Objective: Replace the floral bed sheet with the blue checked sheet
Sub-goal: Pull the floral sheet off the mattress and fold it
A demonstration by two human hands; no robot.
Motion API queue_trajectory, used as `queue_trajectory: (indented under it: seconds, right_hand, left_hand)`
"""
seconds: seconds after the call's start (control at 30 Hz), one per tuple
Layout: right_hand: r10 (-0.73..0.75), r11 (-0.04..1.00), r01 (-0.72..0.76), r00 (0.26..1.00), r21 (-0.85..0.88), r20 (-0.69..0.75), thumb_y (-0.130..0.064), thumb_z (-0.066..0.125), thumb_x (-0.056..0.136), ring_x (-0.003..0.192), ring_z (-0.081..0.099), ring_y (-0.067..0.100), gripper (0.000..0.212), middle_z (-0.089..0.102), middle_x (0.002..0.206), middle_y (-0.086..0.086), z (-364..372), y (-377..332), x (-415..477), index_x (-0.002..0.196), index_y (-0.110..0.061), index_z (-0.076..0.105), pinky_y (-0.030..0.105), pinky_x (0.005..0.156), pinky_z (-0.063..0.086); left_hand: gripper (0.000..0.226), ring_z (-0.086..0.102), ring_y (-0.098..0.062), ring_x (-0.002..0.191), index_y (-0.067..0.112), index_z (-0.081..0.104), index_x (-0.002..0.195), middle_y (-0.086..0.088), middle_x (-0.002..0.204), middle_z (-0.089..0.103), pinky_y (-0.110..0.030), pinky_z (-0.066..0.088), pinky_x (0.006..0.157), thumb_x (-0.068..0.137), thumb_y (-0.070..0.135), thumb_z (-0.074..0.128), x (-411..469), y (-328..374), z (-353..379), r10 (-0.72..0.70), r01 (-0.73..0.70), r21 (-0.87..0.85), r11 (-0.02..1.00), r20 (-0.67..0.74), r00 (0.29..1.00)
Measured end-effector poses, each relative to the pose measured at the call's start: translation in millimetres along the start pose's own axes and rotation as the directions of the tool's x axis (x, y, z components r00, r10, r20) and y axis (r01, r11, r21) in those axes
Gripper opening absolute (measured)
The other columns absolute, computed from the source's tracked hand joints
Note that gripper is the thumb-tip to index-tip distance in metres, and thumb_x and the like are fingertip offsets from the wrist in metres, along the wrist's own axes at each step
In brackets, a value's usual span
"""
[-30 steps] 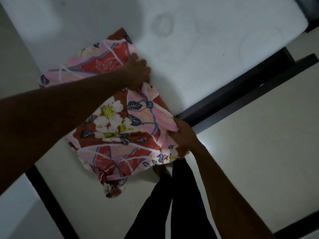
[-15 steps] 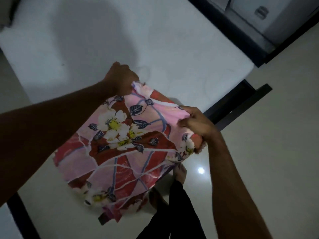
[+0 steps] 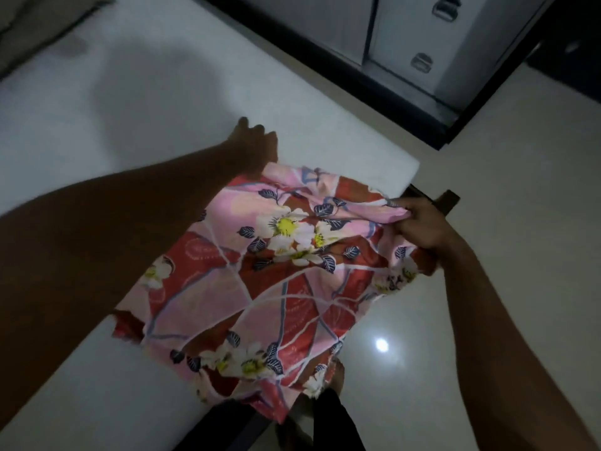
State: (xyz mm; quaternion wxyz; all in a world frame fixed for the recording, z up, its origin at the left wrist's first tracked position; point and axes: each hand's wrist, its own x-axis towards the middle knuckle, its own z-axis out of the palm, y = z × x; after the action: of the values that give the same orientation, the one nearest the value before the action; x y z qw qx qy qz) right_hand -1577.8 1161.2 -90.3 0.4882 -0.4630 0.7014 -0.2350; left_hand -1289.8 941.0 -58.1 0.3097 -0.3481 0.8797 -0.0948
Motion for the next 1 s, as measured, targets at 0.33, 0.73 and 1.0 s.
queue_trajectory:
  seconds: [0.33, 0.73, 1.0]
  right_hand:
    - [-0.094, 0.993, 0.107, 0.973, -0.049, 0.208, -0.027, 0.062, 0.086, 0.108, 0.063, 0.012, 0.041, 0.067, 0.125, -0.008, 70, 5, -57, 0.126, -0.039, 0.064, 0.036, 0.093, 0.053]
    - [-0.349, 0.783, 0.464, 0.879, -0.414, 0.326, -0.043, 0.048, 0.100, 0.094, 0.069, 0.024, 0.051, 0.068, 0.115, 0.009, 259, -8, -176, 0.146, -0.022, 0.044, 0.030, 0.079, 0.056]
    - [-0.202, 0.838, 0.341, 0.919, -0.426, 0.340, -0.019, 0.066, 0.084, 0.119, 0.060, 0.032, 0.082, 0.063, 0.133, 0.008, 363, 12, -224, 0.156, -0.026, 0.027, 0.043, 0.098, 0.050]
  left_hand:
    - [0.043, 0.055, -0.038, 0.089, 0.011, 0.065, 0.089, -0.011, 0.107, 0.058, -0.038, 0.046, 0.063, 0.073, 0.050, 0.068, -49, -13, 1, 0.063, -0.105, -0.109, 0.989, -0.333, 0.941]
    - [0.033, 0.057, -0.035, 0.087, 0.015, 0.070, 0.100, -0.011, 0.097, 0.065, -0.031, 0.042, 0.057, 0.070, 0.025, 0.066, -304, -29, 133, -0.283, 0.283, -0.069, 0.957, 0.010, 0.959]
    - [0.038, 0.050, -0.035, 0.110, 0.017, 0.067, 0.109, -0.013, 0.117, 0.059, -0.048, 0.042, 0.090, 0.078, 0.037, 0.072, -349, -8, 201, -0.552, 0.569, -0.026, 0.822, 0.212, 0.806]
